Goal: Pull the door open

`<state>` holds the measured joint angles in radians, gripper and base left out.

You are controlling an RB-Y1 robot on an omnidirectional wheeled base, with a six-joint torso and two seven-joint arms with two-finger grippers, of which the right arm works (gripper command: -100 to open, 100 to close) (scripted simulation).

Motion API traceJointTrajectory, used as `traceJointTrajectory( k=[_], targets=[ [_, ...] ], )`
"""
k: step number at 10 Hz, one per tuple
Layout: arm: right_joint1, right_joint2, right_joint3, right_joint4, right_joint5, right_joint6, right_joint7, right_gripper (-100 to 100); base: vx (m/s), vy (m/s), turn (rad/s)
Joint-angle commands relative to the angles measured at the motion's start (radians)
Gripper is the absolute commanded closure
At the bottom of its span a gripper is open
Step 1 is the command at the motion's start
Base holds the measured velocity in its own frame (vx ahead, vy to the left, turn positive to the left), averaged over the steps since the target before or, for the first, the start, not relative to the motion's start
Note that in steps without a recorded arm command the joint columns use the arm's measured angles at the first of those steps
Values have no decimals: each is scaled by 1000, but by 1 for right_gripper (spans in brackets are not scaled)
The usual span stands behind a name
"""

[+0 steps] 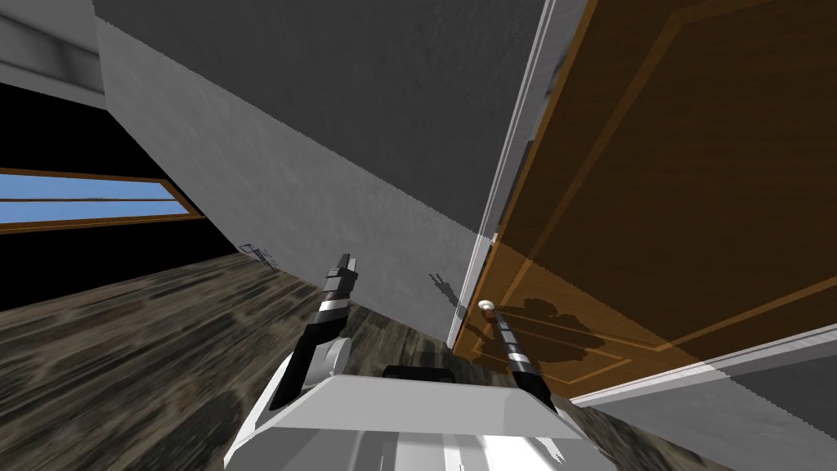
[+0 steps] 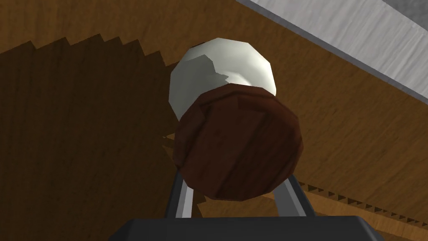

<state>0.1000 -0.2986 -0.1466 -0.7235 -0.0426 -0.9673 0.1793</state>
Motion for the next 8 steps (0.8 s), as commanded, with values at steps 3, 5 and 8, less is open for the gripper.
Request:
traceJointTrajectory(
  k=[3,5,8],
  targets=[
    [-11,4,17,5,-39,2,-98,100,-44,-16,62],
    [-14,4,22,7,-58,5,-142,100,-55,-19,73],
    [-21,3,33,10,-97,11,-223,100,-42,-19,62]
  ],
)
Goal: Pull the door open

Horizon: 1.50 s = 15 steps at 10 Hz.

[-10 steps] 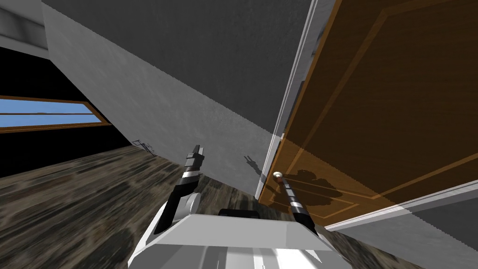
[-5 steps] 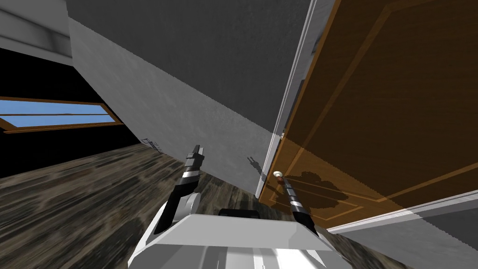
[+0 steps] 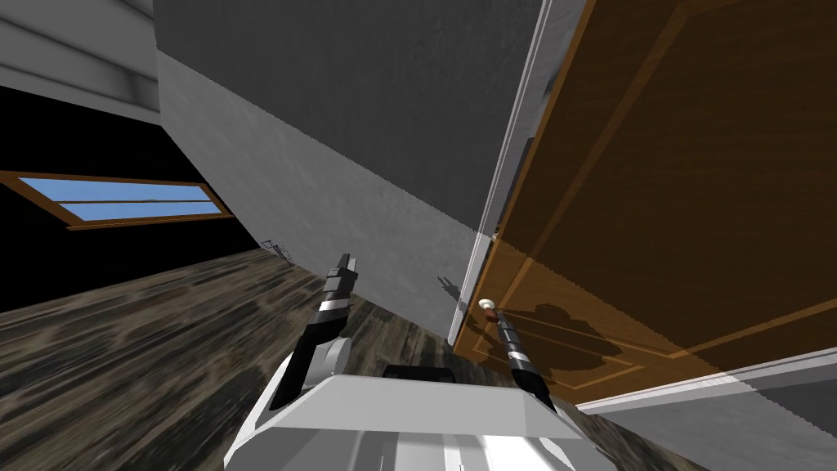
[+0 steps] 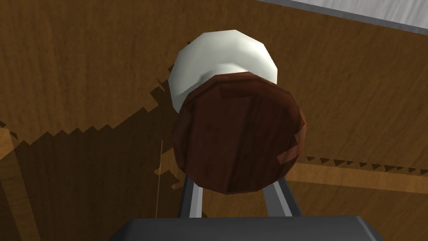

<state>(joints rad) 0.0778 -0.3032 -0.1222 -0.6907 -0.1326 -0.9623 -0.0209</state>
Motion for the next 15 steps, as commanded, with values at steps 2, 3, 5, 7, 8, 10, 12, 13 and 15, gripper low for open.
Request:
traceJointTrajectory(
  k=[2,3,5,7,8,10,12,13,15],
  targets=[
    [-2,8,14,-22,-27,9,-66,100,-50,-21,73],
    [-6,7,19,-20,-46,13,-101,100,-50,-24,93],
    [-9,7,24,-19,-66,16,-147,100,-44,-14,56],
    [-12,7,30,-17,-85,19,-191,100,-38,-9,51],
    [-16,7,35,-16,-105,22,-215,100,-73,-25,116],
    [-19,6,40,-14,-125,25,-266,100,-50,-14,60],
    [-23,6,46,-13,-144,29,-312,100,-37,-12,48],
    [-23,6,46,-13,-144,29,-316,100,-35,-12,41],
    [-26,6,51,-11,-164,32,-358,100,-41,-11,65]
  ],
)
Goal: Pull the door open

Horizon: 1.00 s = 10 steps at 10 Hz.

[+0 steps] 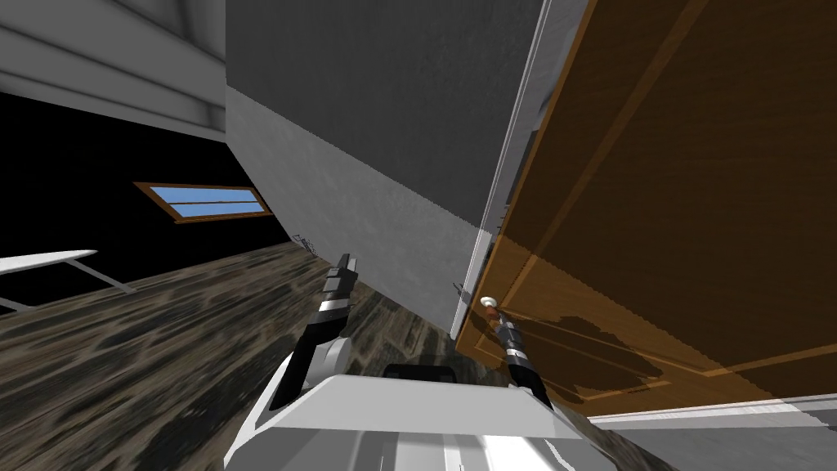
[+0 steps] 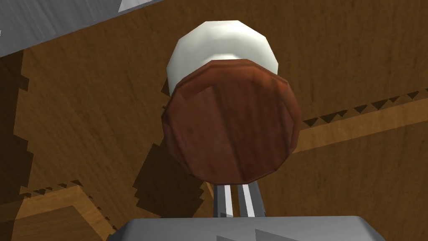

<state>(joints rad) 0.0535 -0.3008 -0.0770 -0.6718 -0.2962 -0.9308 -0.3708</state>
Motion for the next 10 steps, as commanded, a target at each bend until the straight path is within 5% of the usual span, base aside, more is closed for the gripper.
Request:
traceJointTrajectory(
  k=[1,2,10],
  targets=[
    [-2,4,6,-30,0,0,-8,100,-14,-2,1],
    [8,4,11,-27,-21,16,-44,-100,-33,-8,-1],
    [-2,15,60,-49,-107,34,-220,-100,-52,-1,4]
  ],
)
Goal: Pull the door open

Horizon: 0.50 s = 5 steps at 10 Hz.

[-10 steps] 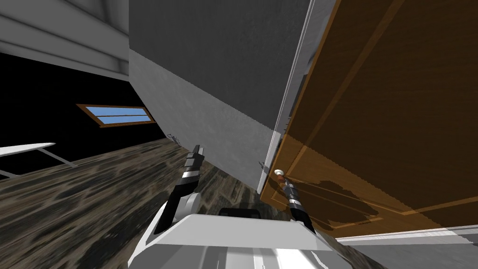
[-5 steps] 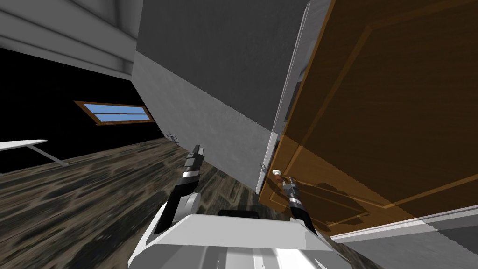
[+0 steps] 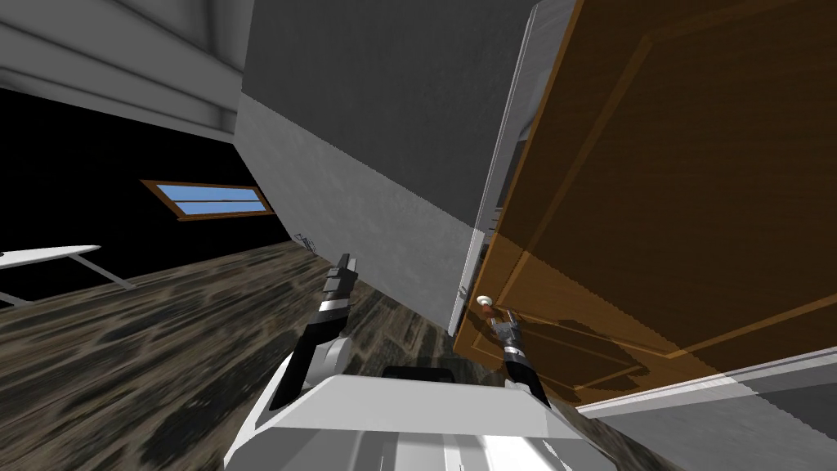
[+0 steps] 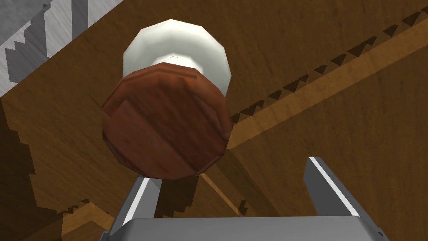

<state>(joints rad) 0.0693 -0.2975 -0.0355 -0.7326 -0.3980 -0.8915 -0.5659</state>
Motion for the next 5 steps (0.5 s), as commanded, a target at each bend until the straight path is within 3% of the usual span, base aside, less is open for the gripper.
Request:
traceJointTrajectory(
  k=[1,5],
  targets=[
    [-18,12,19,12,-5,-6,-41,-100,-44,-4,12],
    [-23,17,41,2,-44,2,-122,-100,-46,16,28]
  ],
)
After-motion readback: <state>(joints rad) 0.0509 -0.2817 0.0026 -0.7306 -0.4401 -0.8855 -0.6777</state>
